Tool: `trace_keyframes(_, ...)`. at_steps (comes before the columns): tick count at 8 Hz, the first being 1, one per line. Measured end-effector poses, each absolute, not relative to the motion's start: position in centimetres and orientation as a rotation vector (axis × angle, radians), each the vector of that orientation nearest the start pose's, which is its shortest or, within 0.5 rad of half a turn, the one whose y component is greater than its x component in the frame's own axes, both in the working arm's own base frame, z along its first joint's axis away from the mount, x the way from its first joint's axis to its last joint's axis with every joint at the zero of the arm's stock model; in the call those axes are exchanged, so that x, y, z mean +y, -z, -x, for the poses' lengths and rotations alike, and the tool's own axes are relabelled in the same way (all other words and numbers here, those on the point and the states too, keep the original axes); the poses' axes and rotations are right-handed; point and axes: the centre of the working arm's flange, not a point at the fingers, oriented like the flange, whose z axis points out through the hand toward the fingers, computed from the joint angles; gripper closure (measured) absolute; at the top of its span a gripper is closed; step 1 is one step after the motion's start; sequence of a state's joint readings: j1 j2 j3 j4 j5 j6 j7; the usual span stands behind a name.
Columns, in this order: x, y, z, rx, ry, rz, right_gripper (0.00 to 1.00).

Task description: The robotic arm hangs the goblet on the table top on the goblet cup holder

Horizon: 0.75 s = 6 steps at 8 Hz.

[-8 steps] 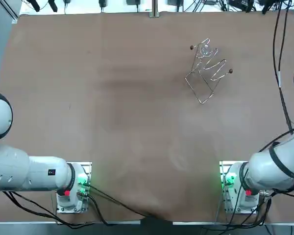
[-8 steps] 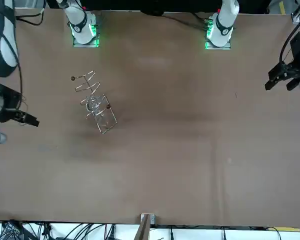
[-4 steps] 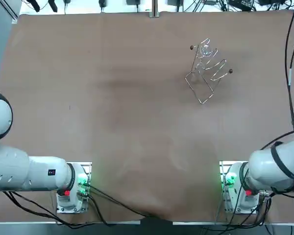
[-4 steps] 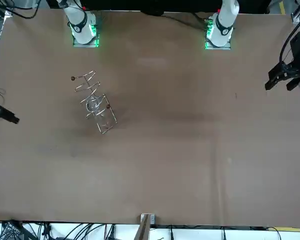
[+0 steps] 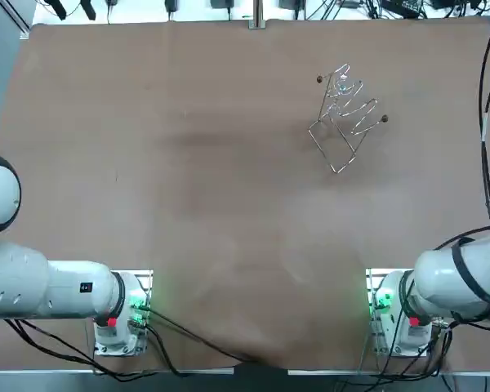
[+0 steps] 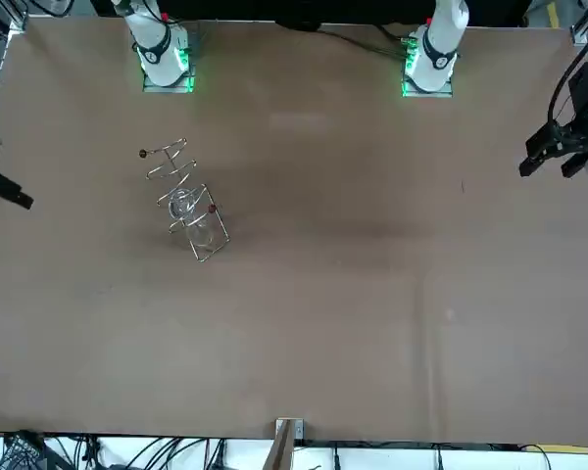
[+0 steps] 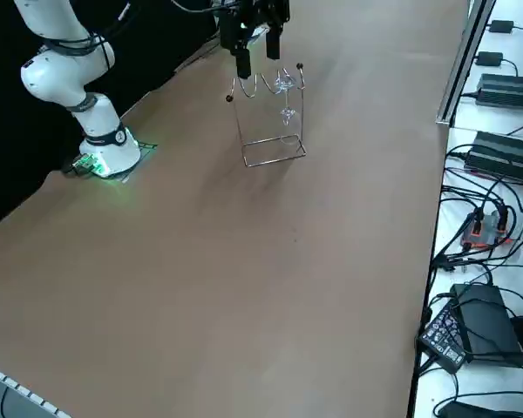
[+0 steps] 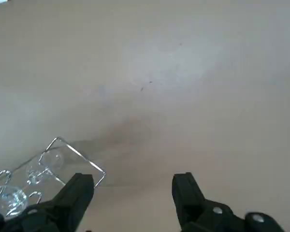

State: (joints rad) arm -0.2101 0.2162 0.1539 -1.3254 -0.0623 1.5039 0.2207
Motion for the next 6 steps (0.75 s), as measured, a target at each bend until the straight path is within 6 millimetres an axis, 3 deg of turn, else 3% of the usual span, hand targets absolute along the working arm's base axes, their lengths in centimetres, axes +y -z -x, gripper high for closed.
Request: trace_keyframes(6,-4.31,-61.67,-60.24,0.446,-0.084,3.099,0.0)
